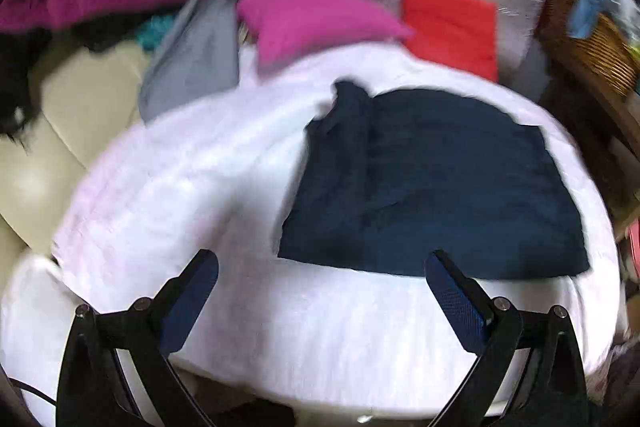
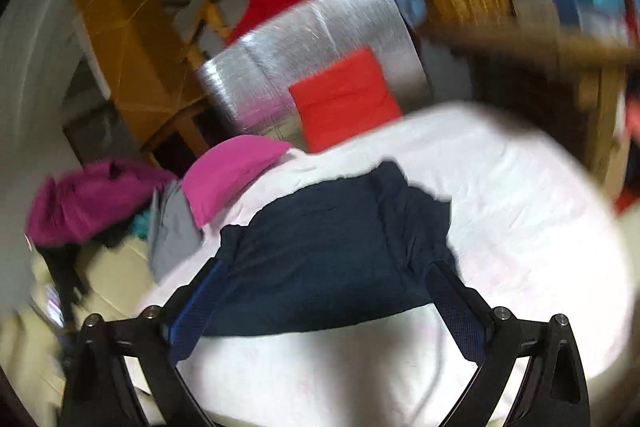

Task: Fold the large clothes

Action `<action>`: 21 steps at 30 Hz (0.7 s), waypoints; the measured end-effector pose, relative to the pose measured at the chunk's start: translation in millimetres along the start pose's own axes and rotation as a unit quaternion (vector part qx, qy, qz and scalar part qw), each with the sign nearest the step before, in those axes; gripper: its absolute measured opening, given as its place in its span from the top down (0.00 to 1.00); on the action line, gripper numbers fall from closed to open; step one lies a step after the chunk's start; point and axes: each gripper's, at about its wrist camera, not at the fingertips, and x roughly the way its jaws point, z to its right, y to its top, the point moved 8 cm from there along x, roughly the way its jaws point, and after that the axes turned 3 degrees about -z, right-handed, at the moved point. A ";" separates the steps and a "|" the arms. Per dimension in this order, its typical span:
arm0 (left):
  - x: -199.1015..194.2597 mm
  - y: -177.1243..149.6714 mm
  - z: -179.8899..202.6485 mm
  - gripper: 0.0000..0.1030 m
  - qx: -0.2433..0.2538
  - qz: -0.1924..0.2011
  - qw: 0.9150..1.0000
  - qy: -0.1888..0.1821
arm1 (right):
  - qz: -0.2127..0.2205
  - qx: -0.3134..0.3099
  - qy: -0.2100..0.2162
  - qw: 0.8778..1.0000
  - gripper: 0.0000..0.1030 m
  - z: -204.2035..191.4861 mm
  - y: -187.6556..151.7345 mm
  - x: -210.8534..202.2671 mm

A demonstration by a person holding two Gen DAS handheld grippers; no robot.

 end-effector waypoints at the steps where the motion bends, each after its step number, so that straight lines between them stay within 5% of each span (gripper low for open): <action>1: 17.7 2.6 -6.5 0.01 -0.011 -0.010 1.000 0.010 | -0.018 0.031 -0.001 0.999 0.03 22.9 0.3 23.8; 9: 123.9 21.3 -55.6 0.01 -0.134 -0.065 0.989 0.026 | -0.067 0.201 -0.023 0.977 0.16 154.1 1.2 142.2; 14: 140.4 31.2 -68.5 0.01 -0.205 -0.040 0.978 0.017 | -0.098 0.204 -0.015 0.974 0.16 170.5 13.5 190.6; 18: 149.5 36.8 -63.1 0.01 -0.171 -0.030 0.984 0.036 | -0.136 0.192 -0.017 0.972 0.19 170.2 12.2 231.4; 21: 163.6 34.3 -60.1 0.01 -0.159 -0.048 0.986 0.027 | -0.163 0.197 -0.006 0.967 0.36 167.0 3.0 249.6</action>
